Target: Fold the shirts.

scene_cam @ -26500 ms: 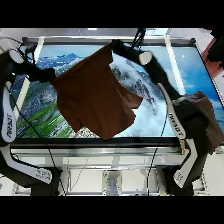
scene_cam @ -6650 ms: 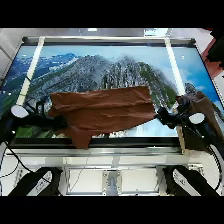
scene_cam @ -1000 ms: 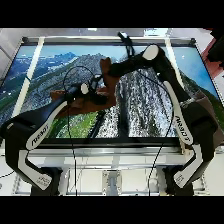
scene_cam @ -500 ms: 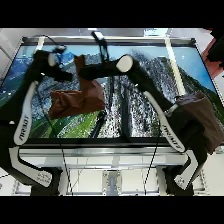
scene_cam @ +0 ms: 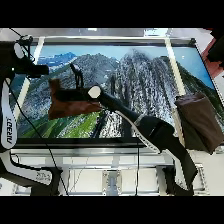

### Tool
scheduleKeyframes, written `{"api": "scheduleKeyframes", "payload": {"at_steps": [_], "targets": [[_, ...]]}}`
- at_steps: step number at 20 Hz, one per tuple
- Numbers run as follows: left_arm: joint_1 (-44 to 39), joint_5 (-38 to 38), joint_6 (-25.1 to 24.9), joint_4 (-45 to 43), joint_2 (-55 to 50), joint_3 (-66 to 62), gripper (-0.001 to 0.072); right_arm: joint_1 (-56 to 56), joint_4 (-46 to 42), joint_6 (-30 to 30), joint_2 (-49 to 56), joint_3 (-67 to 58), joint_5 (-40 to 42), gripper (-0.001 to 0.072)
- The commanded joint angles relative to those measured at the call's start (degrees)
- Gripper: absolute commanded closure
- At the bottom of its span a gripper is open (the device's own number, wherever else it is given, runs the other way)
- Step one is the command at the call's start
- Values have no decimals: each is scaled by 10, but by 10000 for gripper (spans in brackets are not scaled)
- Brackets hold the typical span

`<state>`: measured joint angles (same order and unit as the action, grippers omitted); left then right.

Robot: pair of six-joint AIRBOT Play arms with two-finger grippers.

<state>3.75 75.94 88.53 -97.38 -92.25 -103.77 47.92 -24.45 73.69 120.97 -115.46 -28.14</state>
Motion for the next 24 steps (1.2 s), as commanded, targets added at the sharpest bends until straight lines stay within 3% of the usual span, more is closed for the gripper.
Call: {"api": "scheduleKeyframes", "payload": {"at_steps": [1,4,7,11,12,13,14,18,24], "targets": [[5,-1,-5,14,2,-1,697,3,81,-3,28,-1,81,258],[5,1,-14,14,2,-1,697,-63,53,-3,21,0,31,258],[5,3,-16,14,2,-1,698,-176,-38,1,8,0,-137,266],[5,-5,-15,14,2,-1,697,-302,-130,139,8,11,-316,263],[5,-10,-15,14,2,-1,697,-313,-144,153,9,18,-346,246],[5,-11,-15,15,2,-1,698,-314,-153,155,11,27,-363,117],[5,-11,-15,16,2,-1,697,-311,-156,155,13,35,-371,31],[5,-8,-15,20,2,-1,697,-271,-146,155,31,48,-333,32],[5,-9,-16,46,2,-1,697,-200,-40,150,74,48,-246,39]]}}
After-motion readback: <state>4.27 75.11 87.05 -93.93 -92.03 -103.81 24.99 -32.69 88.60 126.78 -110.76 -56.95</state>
